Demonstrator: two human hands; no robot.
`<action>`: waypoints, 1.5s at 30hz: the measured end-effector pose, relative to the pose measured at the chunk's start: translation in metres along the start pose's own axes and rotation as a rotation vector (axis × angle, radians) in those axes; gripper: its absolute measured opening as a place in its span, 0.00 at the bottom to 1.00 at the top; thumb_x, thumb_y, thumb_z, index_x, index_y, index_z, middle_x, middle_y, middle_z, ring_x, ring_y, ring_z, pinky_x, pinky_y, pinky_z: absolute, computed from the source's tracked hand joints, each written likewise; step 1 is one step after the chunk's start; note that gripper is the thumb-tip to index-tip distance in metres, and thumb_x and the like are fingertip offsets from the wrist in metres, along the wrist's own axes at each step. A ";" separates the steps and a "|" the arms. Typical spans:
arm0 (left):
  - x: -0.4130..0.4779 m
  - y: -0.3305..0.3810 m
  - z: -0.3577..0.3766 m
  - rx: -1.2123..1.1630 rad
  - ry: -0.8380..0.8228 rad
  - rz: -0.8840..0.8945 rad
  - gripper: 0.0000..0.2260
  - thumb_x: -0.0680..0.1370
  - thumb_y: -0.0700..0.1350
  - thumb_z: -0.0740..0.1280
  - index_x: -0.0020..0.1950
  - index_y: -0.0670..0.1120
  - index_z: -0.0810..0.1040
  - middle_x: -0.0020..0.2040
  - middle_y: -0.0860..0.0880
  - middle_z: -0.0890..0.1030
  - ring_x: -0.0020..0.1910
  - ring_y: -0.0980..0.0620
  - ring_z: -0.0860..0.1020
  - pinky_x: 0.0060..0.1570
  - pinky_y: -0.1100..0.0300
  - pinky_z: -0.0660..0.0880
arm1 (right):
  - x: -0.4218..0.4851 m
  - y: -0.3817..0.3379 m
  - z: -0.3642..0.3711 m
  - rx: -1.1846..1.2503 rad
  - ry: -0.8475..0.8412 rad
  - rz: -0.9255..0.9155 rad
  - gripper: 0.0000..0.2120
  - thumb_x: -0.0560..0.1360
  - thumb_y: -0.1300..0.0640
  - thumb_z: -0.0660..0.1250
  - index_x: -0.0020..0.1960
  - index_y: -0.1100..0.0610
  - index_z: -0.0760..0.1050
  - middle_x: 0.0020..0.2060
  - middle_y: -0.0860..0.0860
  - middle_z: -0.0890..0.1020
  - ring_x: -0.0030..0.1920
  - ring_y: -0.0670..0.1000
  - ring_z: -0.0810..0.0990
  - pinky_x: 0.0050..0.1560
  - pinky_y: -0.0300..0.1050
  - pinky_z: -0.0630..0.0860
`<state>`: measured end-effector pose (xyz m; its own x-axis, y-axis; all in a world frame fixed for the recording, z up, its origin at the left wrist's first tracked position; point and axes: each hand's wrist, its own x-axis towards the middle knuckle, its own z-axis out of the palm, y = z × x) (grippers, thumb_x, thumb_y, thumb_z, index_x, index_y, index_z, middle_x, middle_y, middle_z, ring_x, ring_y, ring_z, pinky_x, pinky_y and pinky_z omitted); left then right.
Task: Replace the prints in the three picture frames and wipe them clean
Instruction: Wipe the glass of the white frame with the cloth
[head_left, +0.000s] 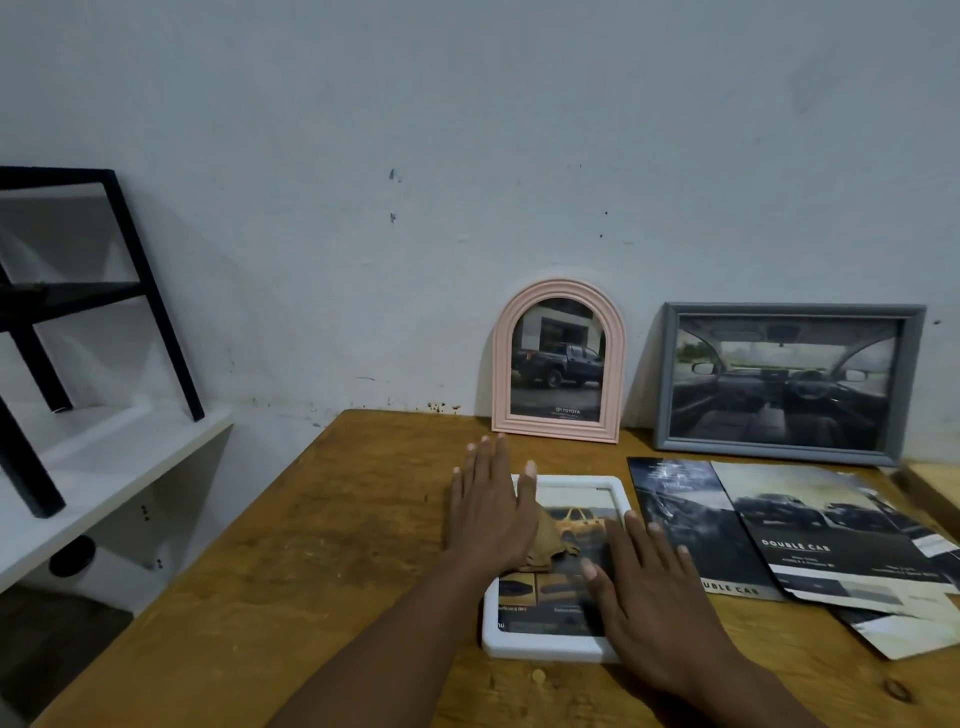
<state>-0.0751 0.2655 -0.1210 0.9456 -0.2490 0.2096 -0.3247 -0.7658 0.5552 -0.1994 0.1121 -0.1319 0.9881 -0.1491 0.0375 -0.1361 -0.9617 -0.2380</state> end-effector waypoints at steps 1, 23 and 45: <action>-0.004 0.000 -0.004 -0.095 0.064 0.001 0.28 0.85 0.60 0.44 0.84 0.52 0.47 0.84 0.52 0.47 0.82 0.54 0.42 0.80 0.47 0.42 | 0.001 -0.001 -0.003 -0.031 0.014 -0.014 0.61 0.56 0.26 0.12 0.82 0.50 0.43 0.82 0.51 0.44 0.81 0.55 0.39 0.78 0.56 0.42; -0.045 -0.011 -0.003 0.120 0.052 -0.052 0.34 0.79 0.60 0.36 0.84 0.51 0.53 0.84 0.53 0.51 0.82 0.53 0.45 0.79 0.54 0.40 | 0.129 -0.047 -0.012 -0.318 0.003 -0.309 0.26 0.81 0.43 0.59 0.75 0.53 0.66 0.76 0.52 0.68 0.79 0.56 0.58 0.75 0.59 0.58; -0.035 -0.010 0.005 0.305 -0.200 -0.069 0.33 0.83 0.64 0.37 0.84 0.49 0.47 0.84 0.49 0.48 0.82 0.45 0.41 0.79 0.44 0.39 | -0.023 0.009 -0.022 -0.147 0.201 -0.012 0.18 0.77 0.43 0.63 0.59 0.54 0.76 0.57 0.51 0.81 0.62 0.54 0.75 0.54 0.50 0.73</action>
<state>-0.1053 0.2791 -0.1378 0.9604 -0.2785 0.0013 -0.2669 -0.9189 0.2905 -0.2250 0.1023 -0.1139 0.9577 -0.1661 0.2351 -0.1479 -0.9846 -0.0930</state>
